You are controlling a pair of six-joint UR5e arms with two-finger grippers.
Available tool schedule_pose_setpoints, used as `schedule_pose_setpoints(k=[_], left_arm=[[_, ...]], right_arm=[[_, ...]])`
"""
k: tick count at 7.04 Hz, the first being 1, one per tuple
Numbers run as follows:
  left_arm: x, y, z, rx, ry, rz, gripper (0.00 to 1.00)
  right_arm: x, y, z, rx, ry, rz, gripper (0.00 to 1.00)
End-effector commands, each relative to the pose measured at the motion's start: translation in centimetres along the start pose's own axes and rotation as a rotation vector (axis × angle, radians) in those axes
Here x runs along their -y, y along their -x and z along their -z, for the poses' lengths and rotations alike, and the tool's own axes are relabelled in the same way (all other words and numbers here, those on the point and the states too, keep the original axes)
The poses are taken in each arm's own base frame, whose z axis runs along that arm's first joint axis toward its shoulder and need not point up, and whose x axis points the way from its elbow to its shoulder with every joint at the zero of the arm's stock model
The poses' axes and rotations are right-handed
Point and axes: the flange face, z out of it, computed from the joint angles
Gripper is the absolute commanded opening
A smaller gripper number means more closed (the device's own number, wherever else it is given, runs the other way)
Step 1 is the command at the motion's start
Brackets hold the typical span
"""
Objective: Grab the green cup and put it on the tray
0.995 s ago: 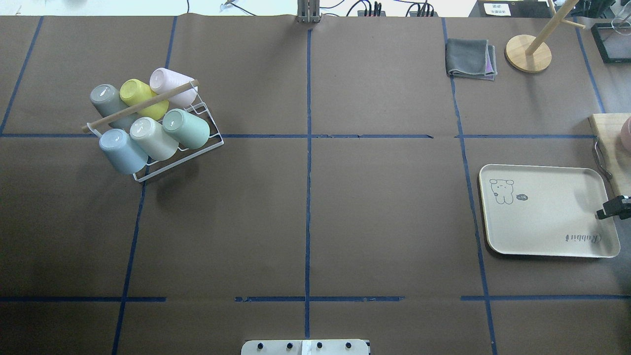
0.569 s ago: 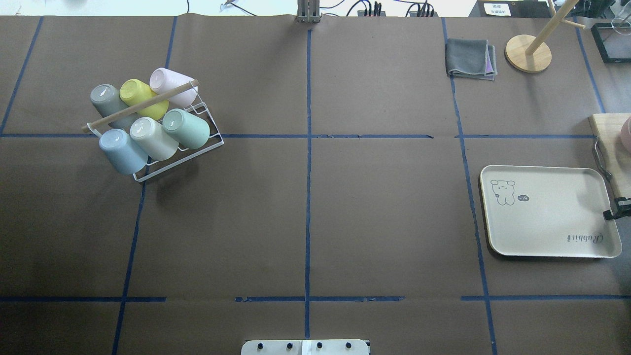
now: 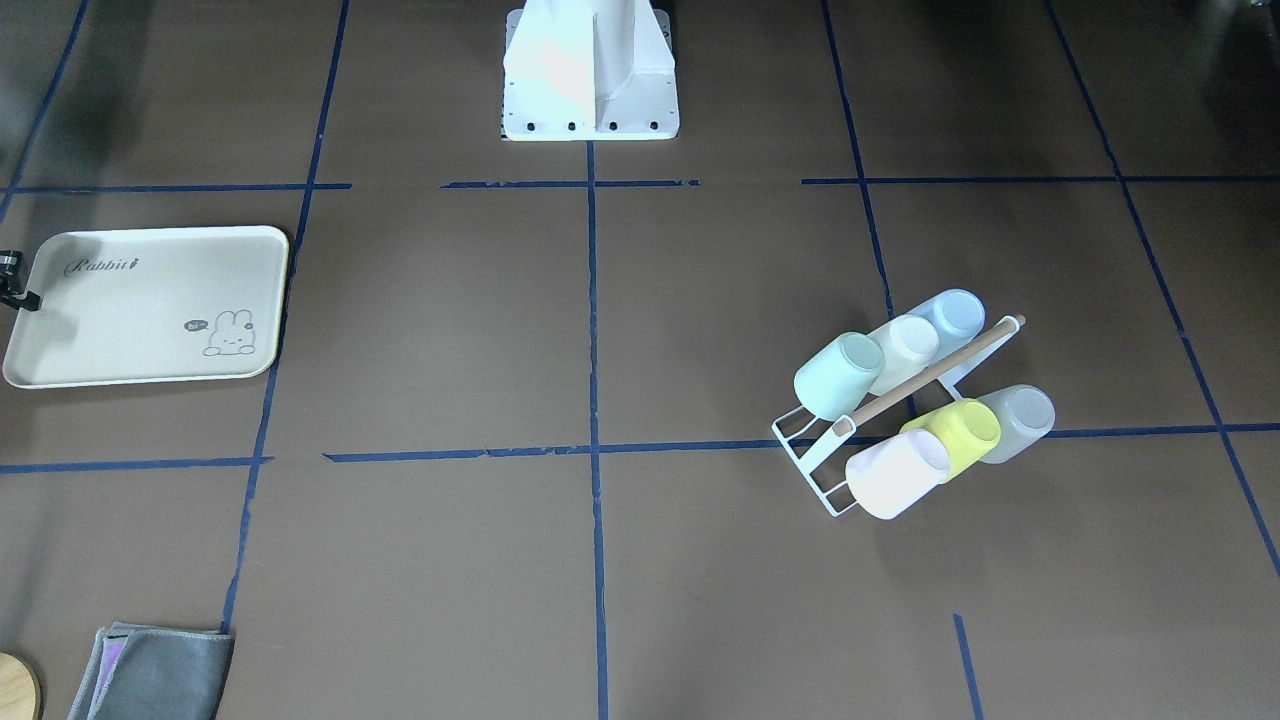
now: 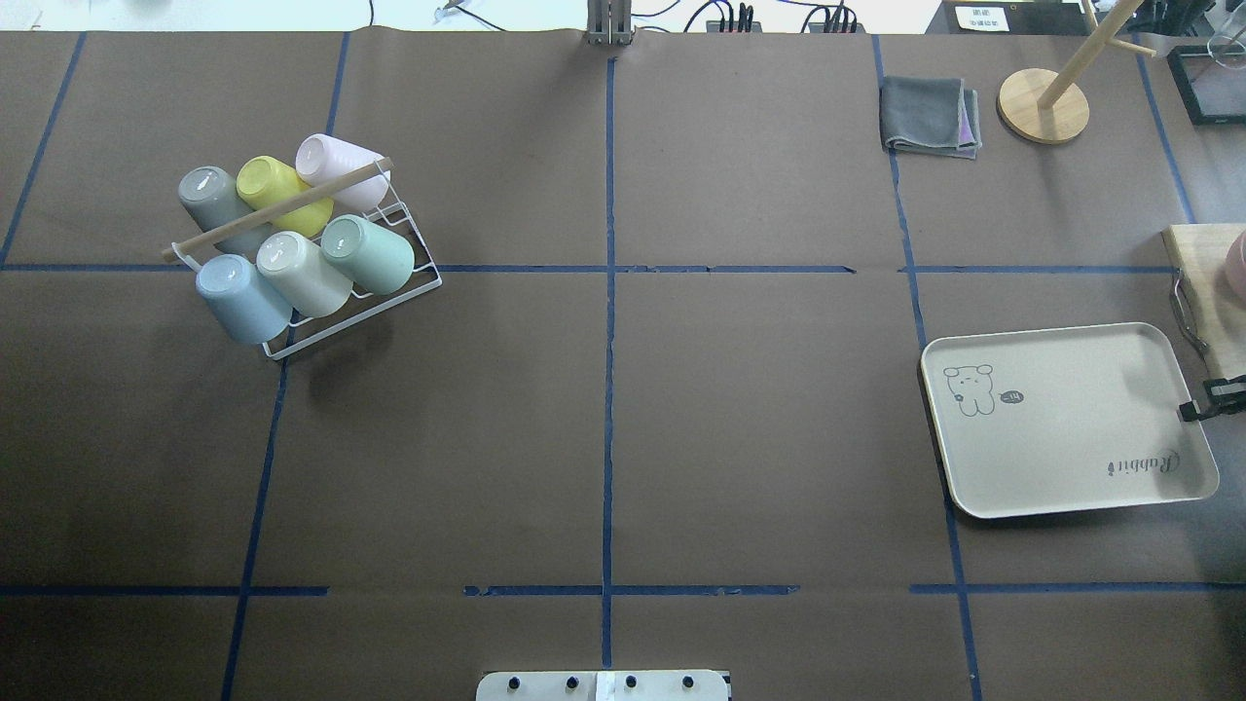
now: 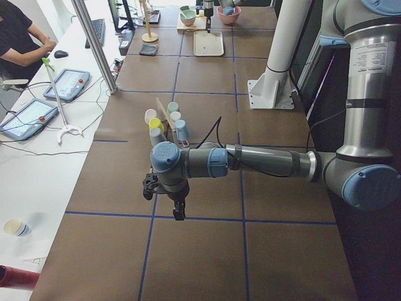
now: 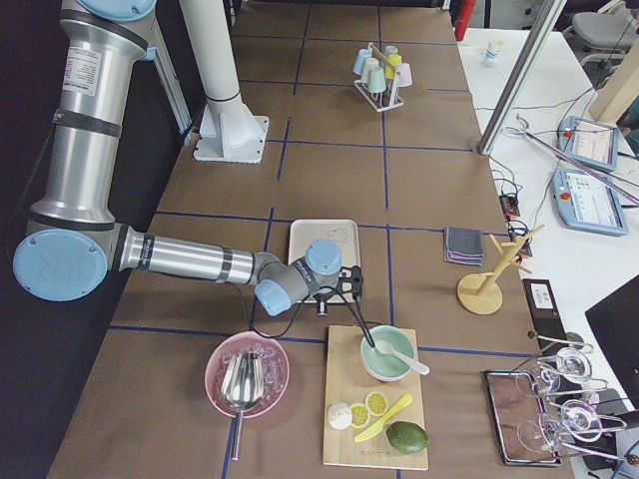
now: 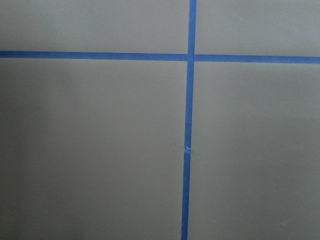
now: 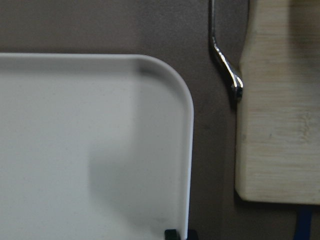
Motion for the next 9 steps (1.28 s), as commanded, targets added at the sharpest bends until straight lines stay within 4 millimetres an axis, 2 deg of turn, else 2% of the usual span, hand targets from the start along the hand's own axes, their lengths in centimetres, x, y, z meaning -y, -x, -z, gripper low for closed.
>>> schedule_pose_setpoints(k=[1,2,3,5,6,7,8,9], left_arm=[[-0.1,-0.1,0.1,-0.001,-0.002,-0.001,1.00],[-0.1,-0.1,0.0,-0.003,-0.001,-0.002,1.00],[-0.1,-0.1,0.0,-0.003,-0.001,-0.002,1.00],[-0.1,0.0,0.0,-0.003,0.000,-0.001,1.00],[-0.3,0.1,-0.1,-0.003,0.002,-0.008,1.00],[-0.4,0.1,-0.2,-0.003,0.002,-0.008,1.00],[-0.2,0.0,0.0,-0.003,0.000,-0.010,1.00],[-0.2,0.0,0.0,-0.003,-0.001,-0.011,1.00]], right_arm=[[1.9,5.5,2.5,0.090,-0.022,0.027,0.00],[3.6,9.2,2.0,0.136,-0.004,0.009,0.00],[4.7,13.8,2.0,0.179,0.006,0.011,0.00],[7.1,23.8,0.7,0.256,0.048,-0.046,0.00],[7.0,30.7,-1.5,0.286,0.092,-0.076,0.00],[6.6,35.1,-3.0,0.286,0.082,-0.113,0.00],[6.0,38.5,-5.1,0.266,0.062,-0.114,0.00],[6.1,42.6,-5.9,0.228,0.073,-0.117,0.00]])
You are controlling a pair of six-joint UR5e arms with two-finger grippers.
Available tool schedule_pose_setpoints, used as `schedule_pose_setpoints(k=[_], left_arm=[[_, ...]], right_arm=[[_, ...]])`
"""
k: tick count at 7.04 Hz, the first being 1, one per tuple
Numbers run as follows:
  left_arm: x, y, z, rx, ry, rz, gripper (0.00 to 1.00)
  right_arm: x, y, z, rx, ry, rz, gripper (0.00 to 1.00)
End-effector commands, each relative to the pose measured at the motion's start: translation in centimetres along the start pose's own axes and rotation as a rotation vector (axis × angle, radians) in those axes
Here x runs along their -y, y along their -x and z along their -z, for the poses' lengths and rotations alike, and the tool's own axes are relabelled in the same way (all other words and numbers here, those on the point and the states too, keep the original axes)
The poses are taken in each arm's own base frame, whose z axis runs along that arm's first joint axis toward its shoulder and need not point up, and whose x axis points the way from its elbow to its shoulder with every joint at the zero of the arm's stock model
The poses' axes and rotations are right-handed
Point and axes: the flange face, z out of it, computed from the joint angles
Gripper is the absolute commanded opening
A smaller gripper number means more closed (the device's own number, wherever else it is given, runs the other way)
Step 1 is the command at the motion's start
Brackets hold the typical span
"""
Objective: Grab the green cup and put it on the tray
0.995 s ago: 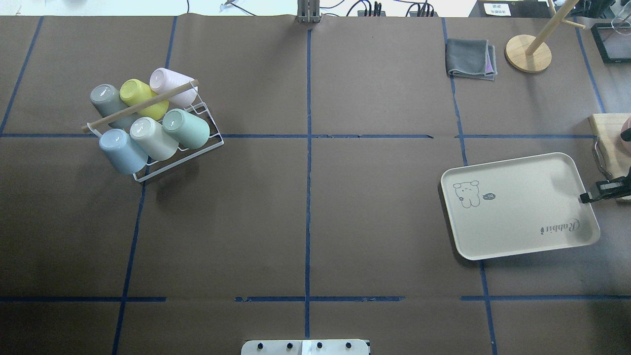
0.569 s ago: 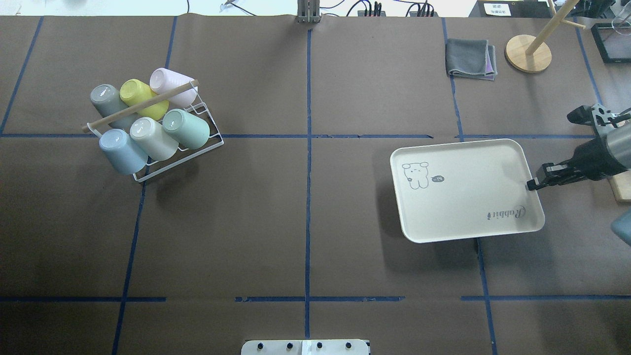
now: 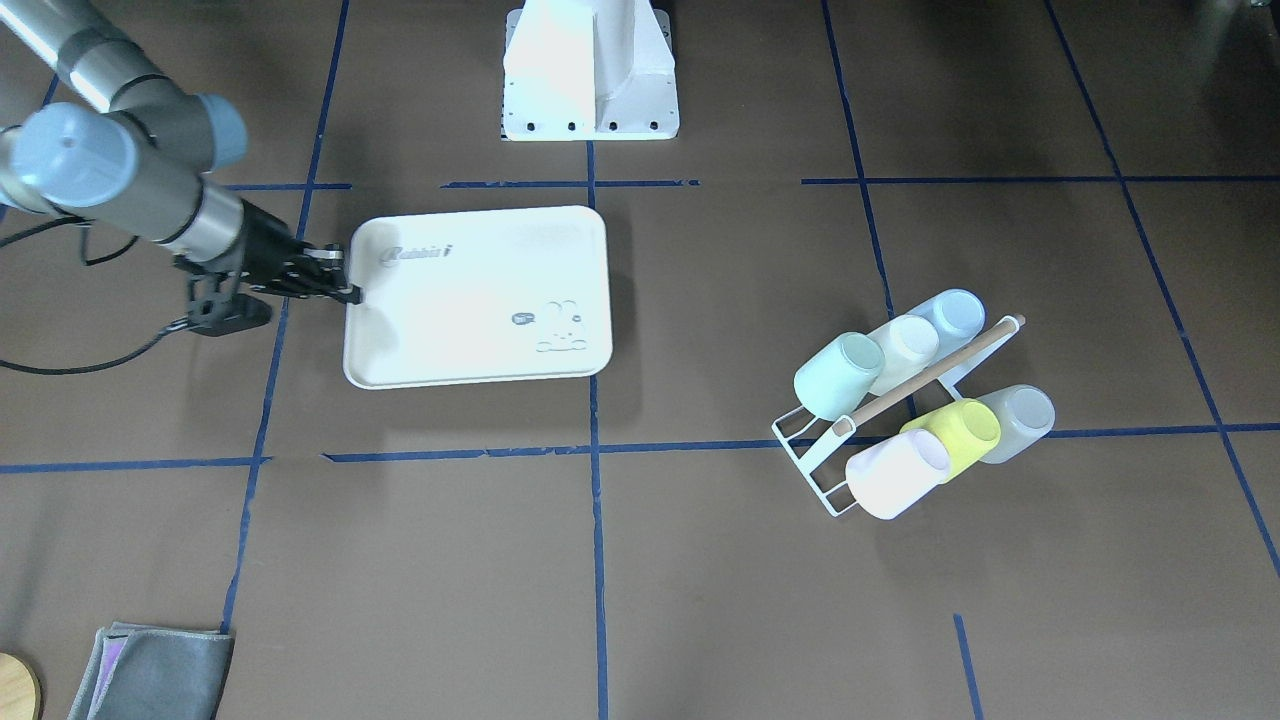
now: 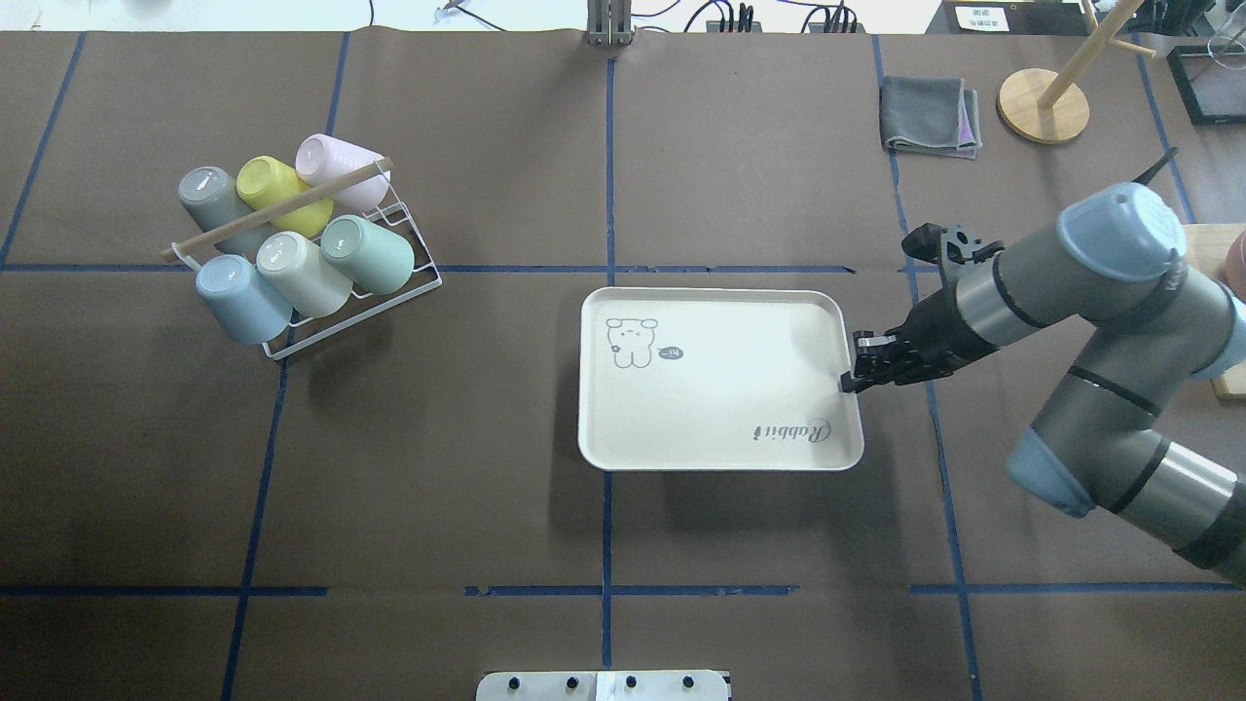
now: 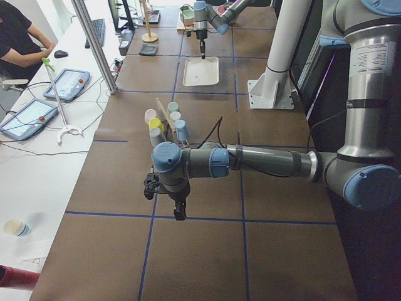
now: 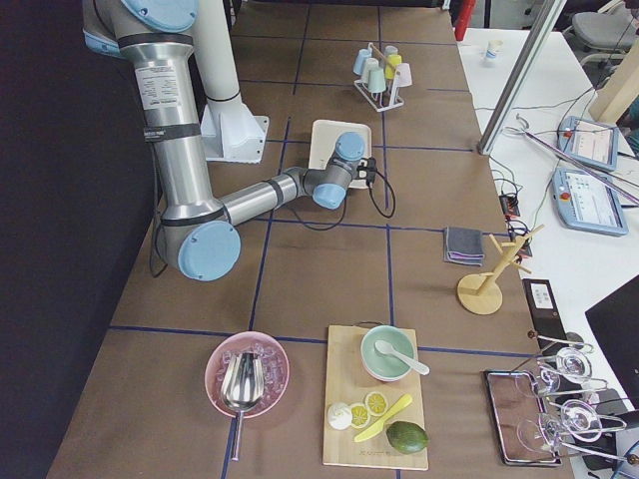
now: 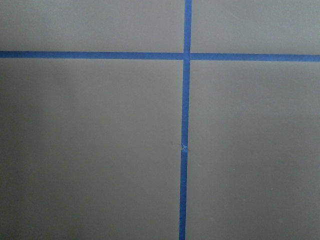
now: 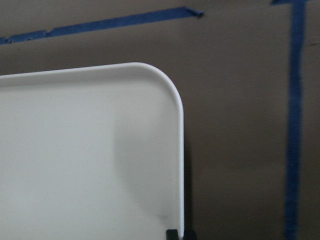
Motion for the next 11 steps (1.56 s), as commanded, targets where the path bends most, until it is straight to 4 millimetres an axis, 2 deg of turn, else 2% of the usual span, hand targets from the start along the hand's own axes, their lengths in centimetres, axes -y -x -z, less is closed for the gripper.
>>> schedule_pose_setpoints(k=[1,2,6,8,9,10,11], left_arm=[[0.0,-0.1,0.1,-0.001,-0.001,-0.002,1.00],[0.1,-0.1,0.1,-0.001,-0.001,-0.002,1.00],[0.0,0.0,-0.1,-0.002,0.001,0.001,1.00],[0.0,0.0,-0.1,-0.002,0.001,0.001,1.00],[0.0,0.0,0.0,-0.002,0.000,-0.001,1.00],[0.0,-0.1,0.1,-0.002,-0.001,-0.002,1.00],[0.2,-0.3,0.3,0.000,-0.007,-0.002,1.00]], right_arm=[[-1.1,7.7,-4.4,-0.078,-0.006,-0.016,0.00],[-2.0,8.2,-6.3,-0.114,-0.044,-0.002,0.00],[-3.1,9.6,-7.5,-0.115,-0.054,0.009,0.00],[-3.1,9.5,-7.8,-0.120,-0.055,0.008,0.01],[-3.1,9.4,-7.8,-0.121,-0.055,0.007,0.11],[-3.1,9.3,-7.9,-0.124,-0.054,0.006,0.84],[-3.1,9.5,-7.8,-0.137,-0.051,-0.002,1.00]])
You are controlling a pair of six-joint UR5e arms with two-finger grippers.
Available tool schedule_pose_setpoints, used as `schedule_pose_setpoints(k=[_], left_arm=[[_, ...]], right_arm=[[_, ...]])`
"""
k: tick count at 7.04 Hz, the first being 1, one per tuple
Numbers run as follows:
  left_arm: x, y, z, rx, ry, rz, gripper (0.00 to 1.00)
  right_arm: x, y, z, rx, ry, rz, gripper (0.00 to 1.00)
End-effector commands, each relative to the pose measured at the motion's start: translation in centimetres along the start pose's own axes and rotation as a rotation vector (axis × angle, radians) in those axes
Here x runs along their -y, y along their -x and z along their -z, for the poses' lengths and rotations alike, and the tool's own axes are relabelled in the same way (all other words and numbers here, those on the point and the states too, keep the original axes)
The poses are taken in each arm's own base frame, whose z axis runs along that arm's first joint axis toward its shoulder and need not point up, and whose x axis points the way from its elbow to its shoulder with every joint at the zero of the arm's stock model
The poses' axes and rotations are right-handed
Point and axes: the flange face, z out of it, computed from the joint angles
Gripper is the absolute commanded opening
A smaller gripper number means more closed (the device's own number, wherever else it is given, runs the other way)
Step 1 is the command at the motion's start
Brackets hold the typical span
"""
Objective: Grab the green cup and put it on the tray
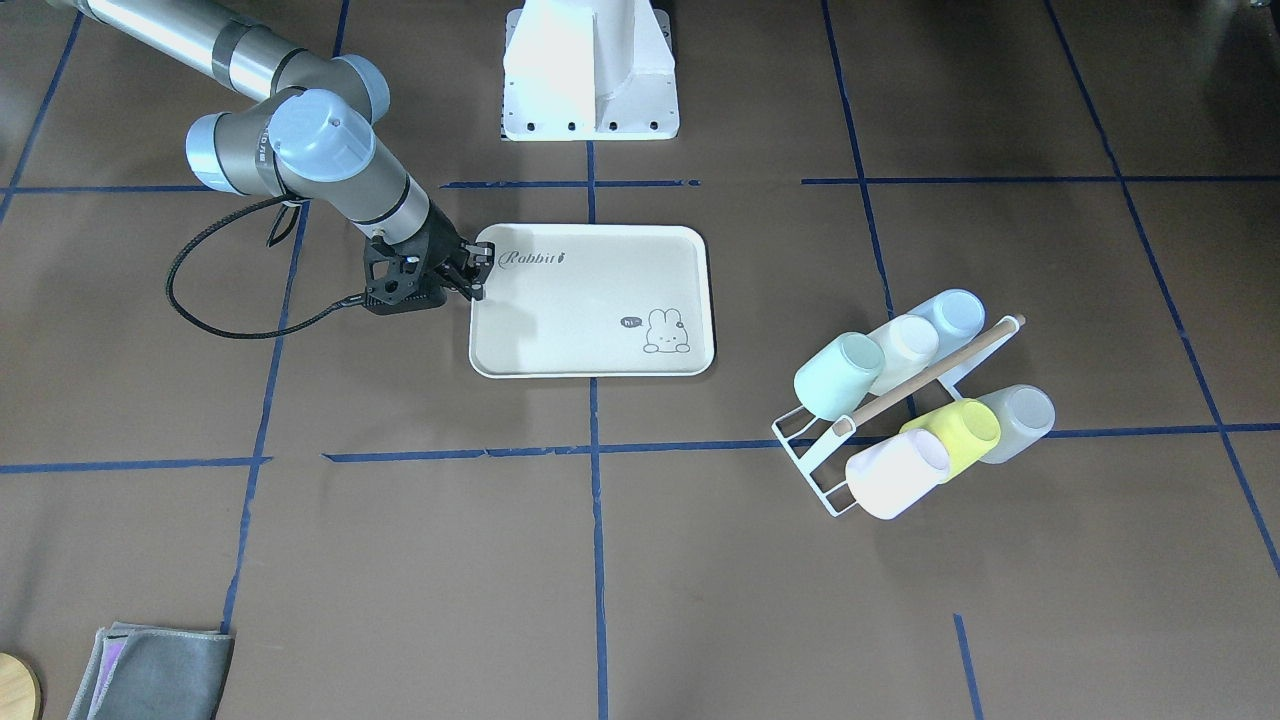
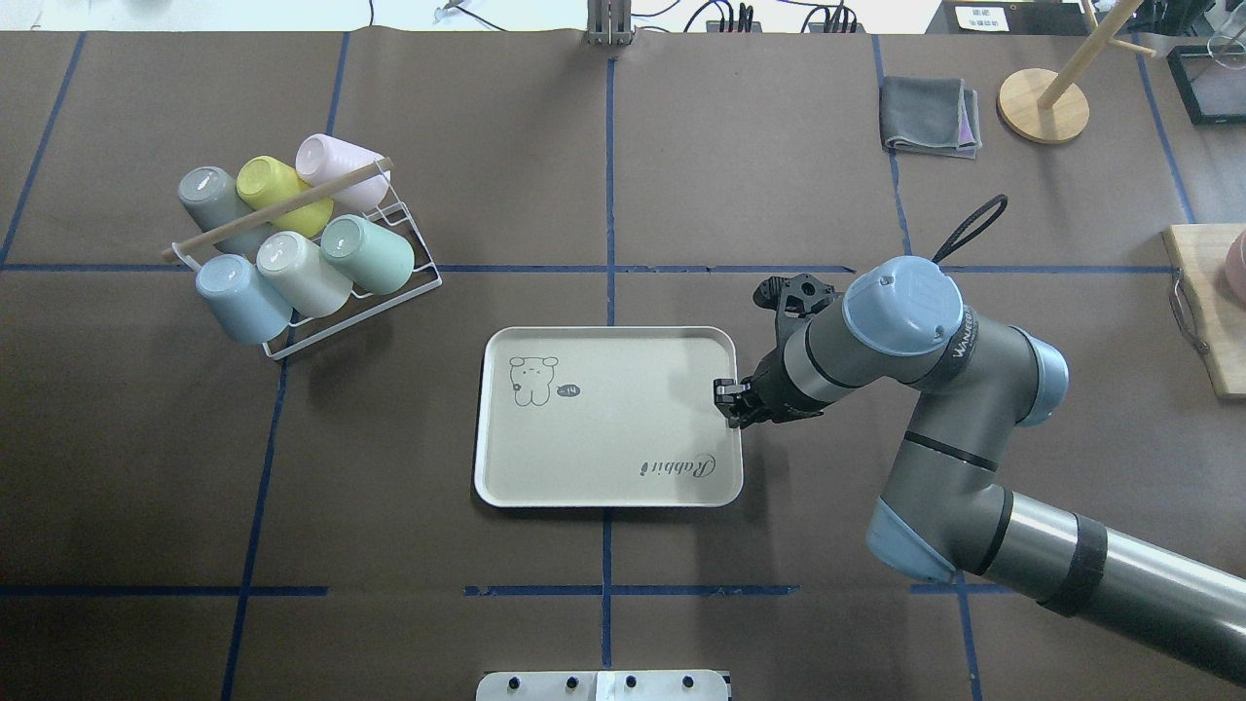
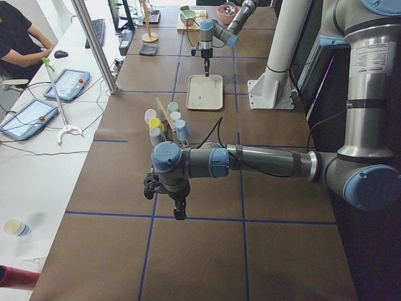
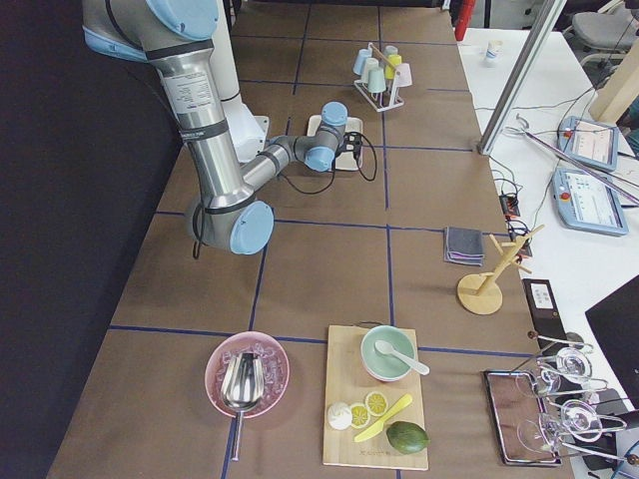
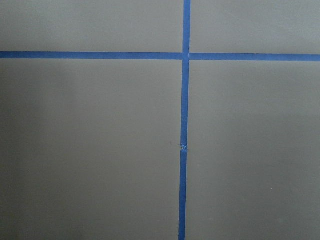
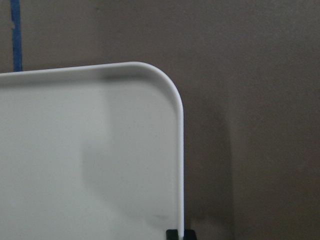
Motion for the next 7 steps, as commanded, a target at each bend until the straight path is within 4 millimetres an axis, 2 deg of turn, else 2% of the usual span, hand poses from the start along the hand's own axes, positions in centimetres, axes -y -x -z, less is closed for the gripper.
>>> schedule_pose_setpoints(k=[1,2,3,4,5,6,7], left_arm=[[0.3,-0.4,0.4,0.000,-0.010,-0.002,1.00],[0.3,-1.1,1.1,-0.002,-0.022,-0.012,1.00],[0.2,-2.6,2.1,-0.048,-0.042,-0.034,1.00],[-0.5,-4.8,3.9,-0.088,-0.076,-0.070,1.00],[-0.5,-7.1,5.3,-0.087,-0.102,-0.116,1.00],[0.3,-13.3,5.9,-0.090,-0.108,-0.251,1.00],[0.7,-21.3,6.0,-0.099,-0.102,-0.407,1.00]], right_arm=[[0.4,0.2,1.0,-0.001,-0.007,-0.007,1.00],[1.0,0.3,3.8,0.007,-0.023,-0.020,1.00],[1.4,0.0,7.3,-0.016,-0.022,-0.057,1.00],[2.0,-2.0,9.7,-0.033,-0.019,-0.085,1.00],[3.8,-5.2,11.9,-0.034,-0.020,-0.120,1.00],[5.3,-8.8,13.8,-0.039,-0.019,-0.116,1.00],[5.8,-12.0,14.8,-0.059,-0.023,-0.087,1.00]])
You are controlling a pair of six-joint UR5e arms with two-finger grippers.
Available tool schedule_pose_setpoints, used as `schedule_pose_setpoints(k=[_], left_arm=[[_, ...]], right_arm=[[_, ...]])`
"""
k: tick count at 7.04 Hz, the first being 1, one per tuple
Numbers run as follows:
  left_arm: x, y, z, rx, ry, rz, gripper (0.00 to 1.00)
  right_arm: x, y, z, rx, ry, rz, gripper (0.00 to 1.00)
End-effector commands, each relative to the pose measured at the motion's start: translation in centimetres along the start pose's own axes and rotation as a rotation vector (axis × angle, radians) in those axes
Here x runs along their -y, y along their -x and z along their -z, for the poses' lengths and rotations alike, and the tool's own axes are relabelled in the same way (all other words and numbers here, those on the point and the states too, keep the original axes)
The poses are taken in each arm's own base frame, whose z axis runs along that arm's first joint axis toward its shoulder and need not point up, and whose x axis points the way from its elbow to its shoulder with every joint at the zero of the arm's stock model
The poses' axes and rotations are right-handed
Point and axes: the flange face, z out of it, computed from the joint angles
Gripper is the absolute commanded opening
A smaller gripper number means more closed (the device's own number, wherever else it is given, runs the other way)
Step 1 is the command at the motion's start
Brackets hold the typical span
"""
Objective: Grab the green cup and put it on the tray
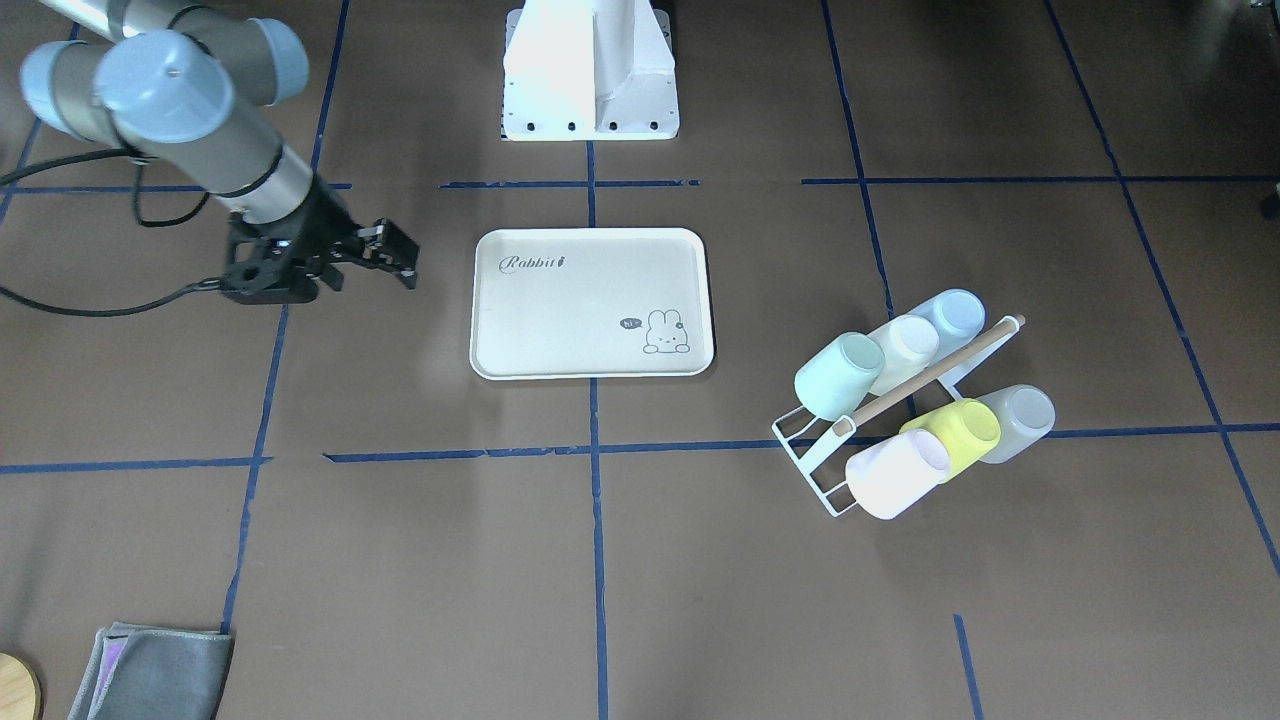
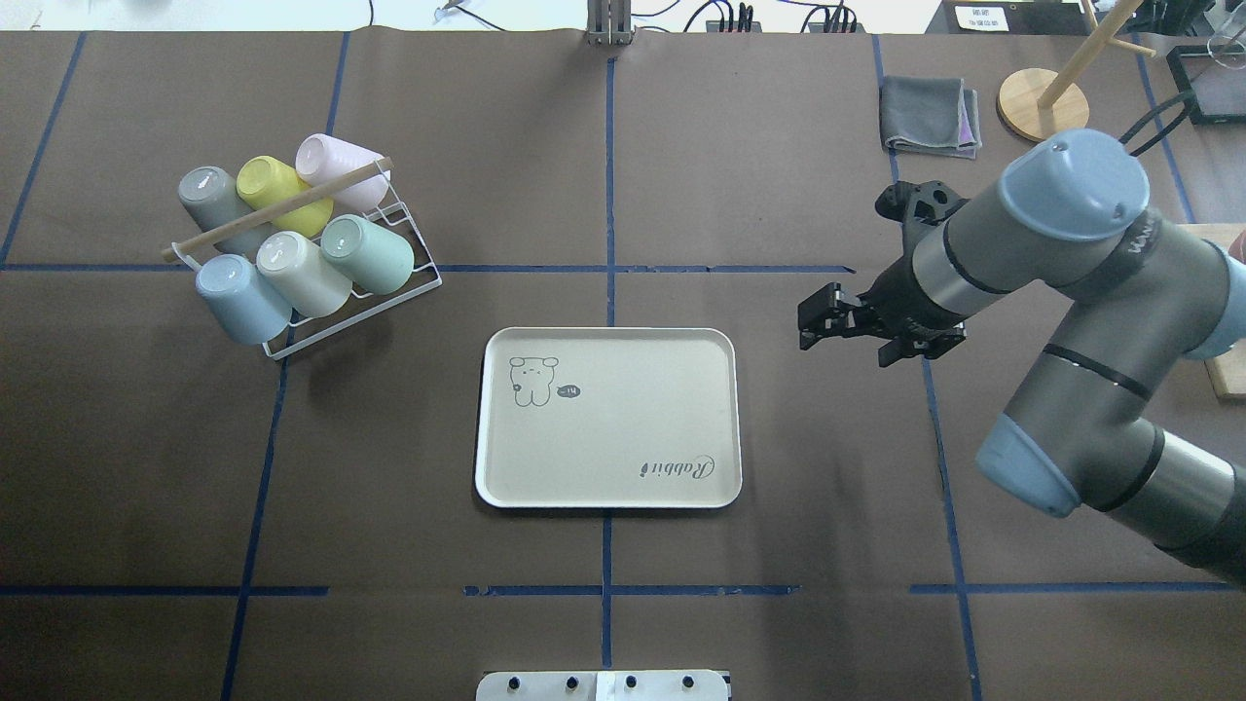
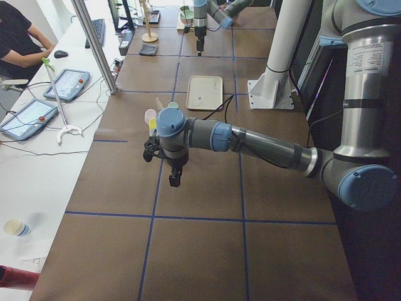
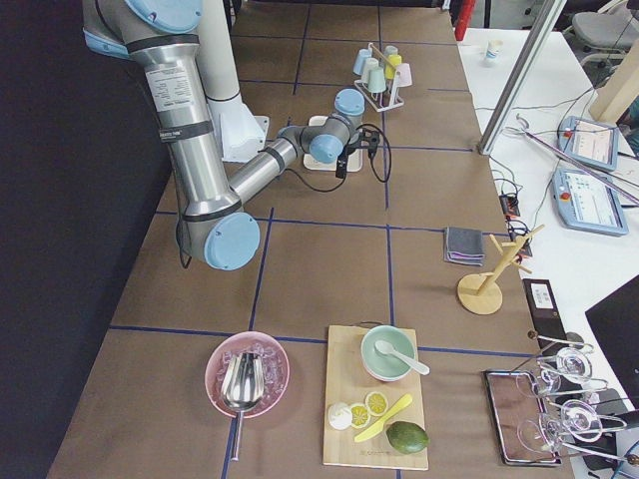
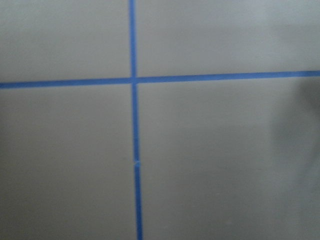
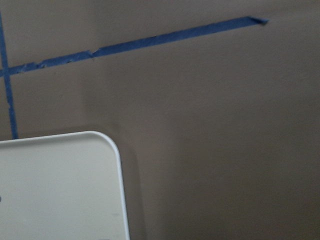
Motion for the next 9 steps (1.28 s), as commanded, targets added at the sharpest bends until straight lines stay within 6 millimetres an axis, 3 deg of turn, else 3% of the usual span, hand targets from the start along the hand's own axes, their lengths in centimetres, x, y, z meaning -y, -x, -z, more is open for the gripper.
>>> schedule_pose_setpoints(k=[1,2,3,5,8,9], left_arm=[[4.5,-12.4,0.5,-0.031,-0.026,-0.254,1.00],[7.0,-17.3,1.3,-0.042,-0.055,-0.295,1.00],[8.4,-22.5,1.0,0.002,-0.084,-0.398,1.00],[9.0,-32.1,-2.7,0.033,-0.078,-0.568,1.00],[8.5,-42.6,-8.2,0.163,-0.107,-0.739,0.99],[8.4,-43.2,-9.4,0.198,-0.104,-0.756,0.99]], right_arm=[[1.3,-6.5,2.3,-0.033,-0.010,0.038,1.00],[0.9,-8.5,2.9,-0.046,-0.013,0.055,1.00],[0.9,-9.3,3.0,-0.052,-0.014,0.048,1.00],[1.0,-12.0,3.2,-0.078,-0.019,0.044,1.00],[0.6,-16.8,5.3,-0.109,-0.040,0.055,1.00],[0.6,-19.3,6.7,-0.125,-0.056,0.067,1.00]])
